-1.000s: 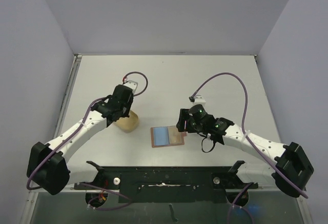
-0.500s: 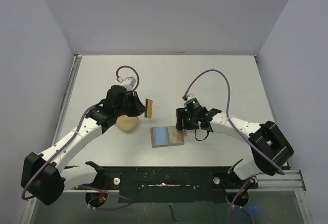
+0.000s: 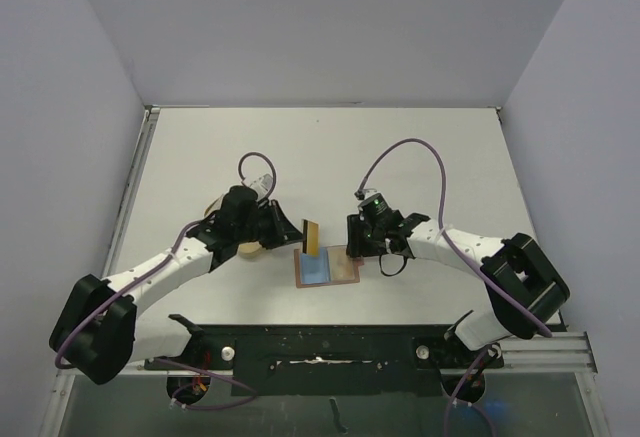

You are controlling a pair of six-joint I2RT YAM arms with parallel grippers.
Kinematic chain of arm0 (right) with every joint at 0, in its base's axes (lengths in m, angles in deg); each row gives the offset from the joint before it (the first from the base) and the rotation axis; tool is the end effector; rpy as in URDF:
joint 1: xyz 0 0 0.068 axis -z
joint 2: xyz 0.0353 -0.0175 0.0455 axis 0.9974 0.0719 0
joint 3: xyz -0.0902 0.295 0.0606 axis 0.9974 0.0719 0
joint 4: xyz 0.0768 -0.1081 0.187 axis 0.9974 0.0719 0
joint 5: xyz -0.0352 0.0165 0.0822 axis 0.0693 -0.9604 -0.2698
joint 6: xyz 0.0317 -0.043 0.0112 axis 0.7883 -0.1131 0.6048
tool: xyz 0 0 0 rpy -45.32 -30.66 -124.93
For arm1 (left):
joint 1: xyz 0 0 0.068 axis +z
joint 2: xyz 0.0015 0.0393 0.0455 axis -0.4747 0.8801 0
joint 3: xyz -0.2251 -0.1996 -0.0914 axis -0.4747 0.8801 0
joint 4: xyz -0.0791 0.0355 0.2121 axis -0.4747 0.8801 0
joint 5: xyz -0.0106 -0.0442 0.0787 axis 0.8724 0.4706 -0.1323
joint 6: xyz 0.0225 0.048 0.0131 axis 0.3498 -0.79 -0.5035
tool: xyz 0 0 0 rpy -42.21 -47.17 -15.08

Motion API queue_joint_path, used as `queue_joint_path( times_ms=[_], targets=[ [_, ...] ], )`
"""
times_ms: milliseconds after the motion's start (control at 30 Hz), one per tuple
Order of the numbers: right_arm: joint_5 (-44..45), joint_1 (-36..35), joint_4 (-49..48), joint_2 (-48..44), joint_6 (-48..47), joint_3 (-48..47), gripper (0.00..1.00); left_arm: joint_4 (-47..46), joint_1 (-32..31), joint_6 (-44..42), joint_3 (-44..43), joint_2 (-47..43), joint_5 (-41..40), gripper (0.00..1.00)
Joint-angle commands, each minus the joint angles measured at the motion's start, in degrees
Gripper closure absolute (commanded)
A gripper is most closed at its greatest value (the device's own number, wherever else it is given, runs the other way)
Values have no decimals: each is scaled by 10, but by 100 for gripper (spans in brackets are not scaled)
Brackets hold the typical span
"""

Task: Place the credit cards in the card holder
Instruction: Insert the credit card into the card holder.

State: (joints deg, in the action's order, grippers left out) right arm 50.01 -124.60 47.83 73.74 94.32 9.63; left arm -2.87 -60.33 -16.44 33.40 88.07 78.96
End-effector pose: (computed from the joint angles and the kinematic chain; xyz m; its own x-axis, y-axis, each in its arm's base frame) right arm 0.1971 0.1591 0.2355 -0.8977 0.0097 -0.4405 -0.1490 0.9342 0.3242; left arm 0.1757 -0.1242 0.2733 -0.8802 -0.3073 -0.3618 0.0770 0.6596 -0.7477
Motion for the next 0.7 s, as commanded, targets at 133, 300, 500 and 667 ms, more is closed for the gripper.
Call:
queue_joint_path(
  times_ms=[133,300,500,667],
  targets=[
    [20,-29,-6,-16,37,27,68,-82,-37,32,20,35,14,100],
    [33,-49,-6,-15,56,33,71,-82,-68,19,17,73,6,100],
    [46,-58,-10,-17,60,39,73,-74,-79,-9,10,108,7,100],
    [46,-56,-17,-15,53,42,73,-33,-80,-41,-12,125,-4,100]
  ],
)
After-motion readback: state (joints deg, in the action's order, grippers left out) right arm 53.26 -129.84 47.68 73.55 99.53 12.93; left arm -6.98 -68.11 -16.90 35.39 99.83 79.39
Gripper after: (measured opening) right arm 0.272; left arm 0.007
